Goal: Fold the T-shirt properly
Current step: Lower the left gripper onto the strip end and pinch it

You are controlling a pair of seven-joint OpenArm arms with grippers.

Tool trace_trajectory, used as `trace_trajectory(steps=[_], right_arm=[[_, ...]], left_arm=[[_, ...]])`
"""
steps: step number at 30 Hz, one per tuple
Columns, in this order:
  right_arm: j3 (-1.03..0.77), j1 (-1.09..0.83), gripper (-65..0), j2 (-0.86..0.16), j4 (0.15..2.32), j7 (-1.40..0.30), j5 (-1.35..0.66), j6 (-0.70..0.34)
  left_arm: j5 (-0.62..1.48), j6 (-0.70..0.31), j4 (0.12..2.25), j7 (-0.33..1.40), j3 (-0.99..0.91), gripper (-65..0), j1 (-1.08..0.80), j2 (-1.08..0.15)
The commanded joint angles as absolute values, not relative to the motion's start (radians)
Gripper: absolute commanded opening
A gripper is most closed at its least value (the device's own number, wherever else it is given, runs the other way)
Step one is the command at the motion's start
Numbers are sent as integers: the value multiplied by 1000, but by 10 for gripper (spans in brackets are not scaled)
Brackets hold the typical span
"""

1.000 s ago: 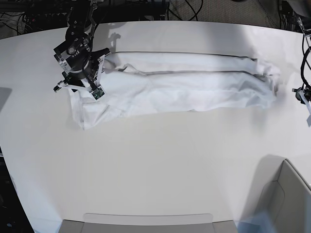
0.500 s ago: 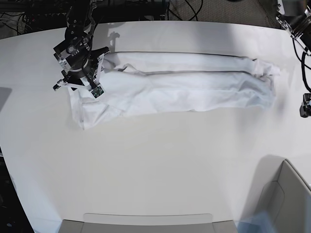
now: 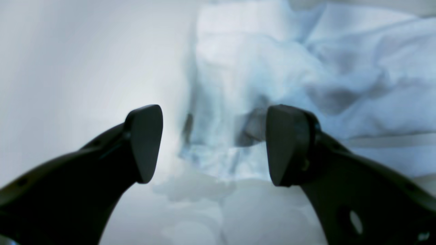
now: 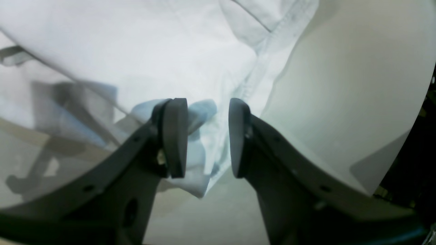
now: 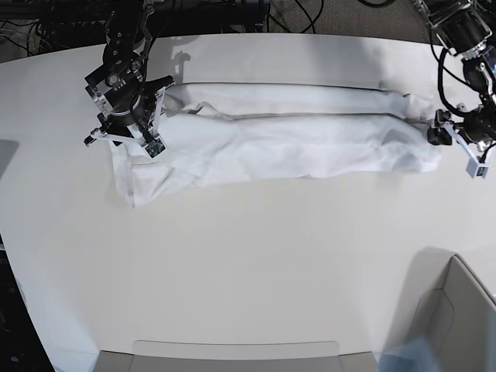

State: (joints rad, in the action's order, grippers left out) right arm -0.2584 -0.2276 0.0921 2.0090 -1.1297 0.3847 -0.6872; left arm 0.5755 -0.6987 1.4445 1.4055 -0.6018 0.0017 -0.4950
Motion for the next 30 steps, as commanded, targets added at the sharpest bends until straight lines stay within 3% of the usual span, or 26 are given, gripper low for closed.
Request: trace_trajectory(steps=[1,5,9,14,22,25,29,30], right_arm=[[-257,-216,-443,91,2025,-1122,384,-698],[-257,-216,-443,91,2012,-1122,386,-698],[-257,-217,-443,90,1992,-1122,386,-698],[-257,-223,-443,74,1991,-1122,386,-698],[-260,-223,-443,74,1992,-1122,387,-698],[-260,-223,-443,73,1992,-1122,387,-698],[-260,-222,-443,70,1992,-1122,387,-698],[-260,-222,-443,70,1992,-1122,387,-698]], left_arm=[[582,-698,1458,1385,-608,-198,-4,-513],[559,-698,1419,1300,-607,-198,-41,-492],[467,-698,1194,1218,-595,-197,5,-495],[433,-698,993,1152,-437,-197,85,-541],[410,-698,895,1079,-306,-216,104,-535],[407,-698,900,1059,-222,-327,101,-512],[403,-698,878,1064,-162,-607,104,-506],[401,-698,863,1067,-160,-650,108,-506]])
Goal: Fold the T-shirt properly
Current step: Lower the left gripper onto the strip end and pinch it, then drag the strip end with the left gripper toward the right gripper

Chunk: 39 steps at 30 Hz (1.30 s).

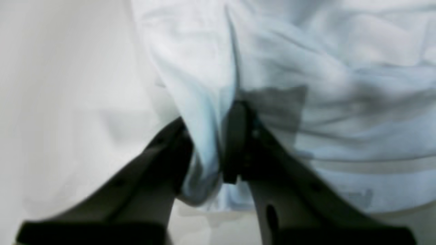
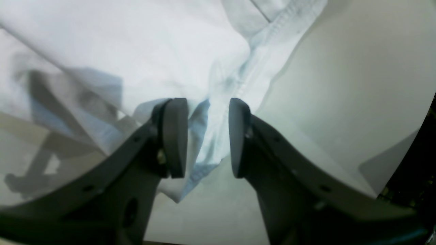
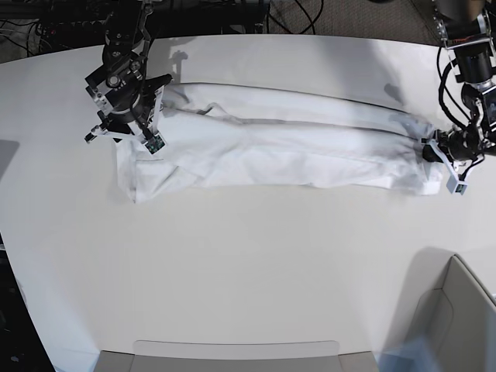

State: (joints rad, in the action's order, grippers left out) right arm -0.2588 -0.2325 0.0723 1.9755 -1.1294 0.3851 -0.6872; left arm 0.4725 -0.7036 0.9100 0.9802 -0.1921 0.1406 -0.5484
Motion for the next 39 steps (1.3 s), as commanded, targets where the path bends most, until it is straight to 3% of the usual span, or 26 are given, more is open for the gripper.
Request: trace_trajectory(steps=[1,7,14,23,31,39], right_arm=[[-260,-222,-443,70,1992,-1122,387,-698],[-260,-222,-444,68,1995,-1122,387,-698],[-262,-222,-444,77,2005,-1122,380,-698],[-263,-214,-443,111,2064,-1121,314,-698],[-263,-217,-442,111,2064,-1121,302,-698],[-263,-214,-442,111,2063,-1121,302,-698]], left_arm=[[401,-698,852,1075,-160,-650,108,-507],[409,-698,848,1139,-189,-650,113,-558],[407,-698,885,1221,-447,-650,113,-624],[403,-698,1376,1396,-581,-650,87,-615],[404,-698,1745,1396,-575,-650,-56,-481],[403,-698,2012,1396,-440,-650,-151,-344]])
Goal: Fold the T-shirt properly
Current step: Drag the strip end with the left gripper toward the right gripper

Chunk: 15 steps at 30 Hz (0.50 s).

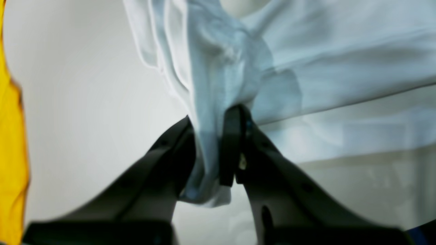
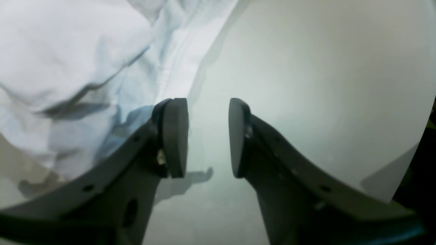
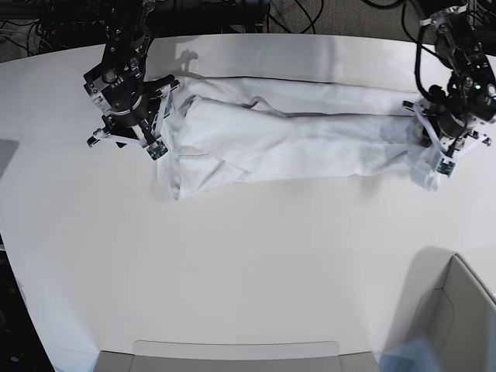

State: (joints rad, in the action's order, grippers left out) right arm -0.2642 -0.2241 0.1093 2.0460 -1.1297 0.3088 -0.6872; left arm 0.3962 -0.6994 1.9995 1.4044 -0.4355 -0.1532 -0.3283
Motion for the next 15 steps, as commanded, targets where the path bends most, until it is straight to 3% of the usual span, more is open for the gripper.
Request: trace_trajectory(steps=[1,15], right_arm=[[-262,-214,-442,113,2061,-1121,302,-698],[-262,-222,-443,110,2058,-1121,302,-698]], left_arm=[[403,-698,2022,1396,-417,-650,-151,-328],[403,-698,2020,1396,-153,-650,-119,-127]])
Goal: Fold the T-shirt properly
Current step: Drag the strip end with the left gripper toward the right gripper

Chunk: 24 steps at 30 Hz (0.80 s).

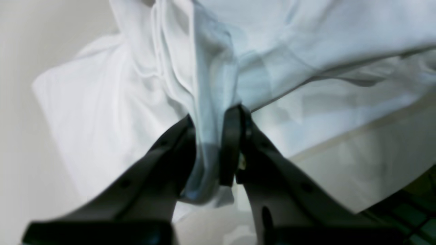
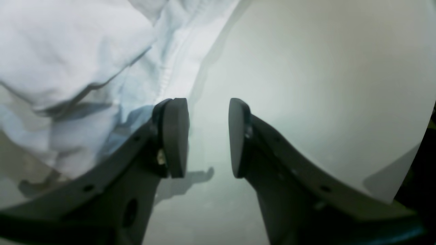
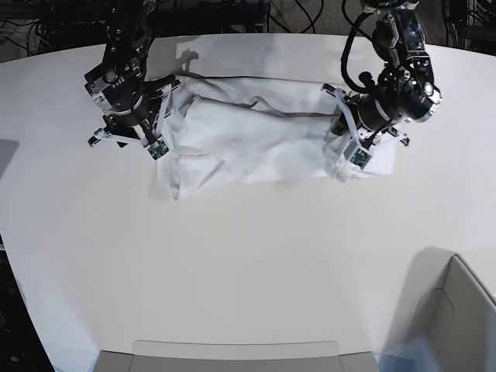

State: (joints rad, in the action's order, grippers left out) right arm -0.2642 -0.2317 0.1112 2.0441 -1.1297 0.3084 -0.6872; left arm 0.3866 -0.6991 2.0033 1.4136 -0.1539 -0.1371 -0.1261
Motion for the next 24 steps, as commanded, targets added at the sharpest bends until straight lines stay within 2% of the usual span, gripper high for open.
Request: trace_trajectory(steps=[1,5,9,13,16,17,24], right_arm=[[-262,-223,-443,110,2058,-1121,302,-698],[-262,-223,-443,108,2058,-1121,302,-698],[-262,-223,-443,107,2058,-1121,302,-698],[-262,-225,-443,107,2058,-1121,303,-698],[-262,-225,-443,107,2058,-1121,303,-698],[-262,-225,-443,107,2057,-1121,303,-698],[-260,-225,-443,107,2057,-1121,303,-698]], left_arm=[[403,-698,2018,1396,-136,-650,-108,-120],[403,-698,1995,1396,-110,-650,-102,-110],[404,-628,1994,1396,-108,-637,-102,-114],[403,-598,1995,1396,-110,-470,-102,-114],[409,-605,1997,1396,-108,-380,-104,-111],[409,-608,1997,1396,-108,-371,-104,-111],[473,-610,1998,1396,-117,-432,-102,-110]])
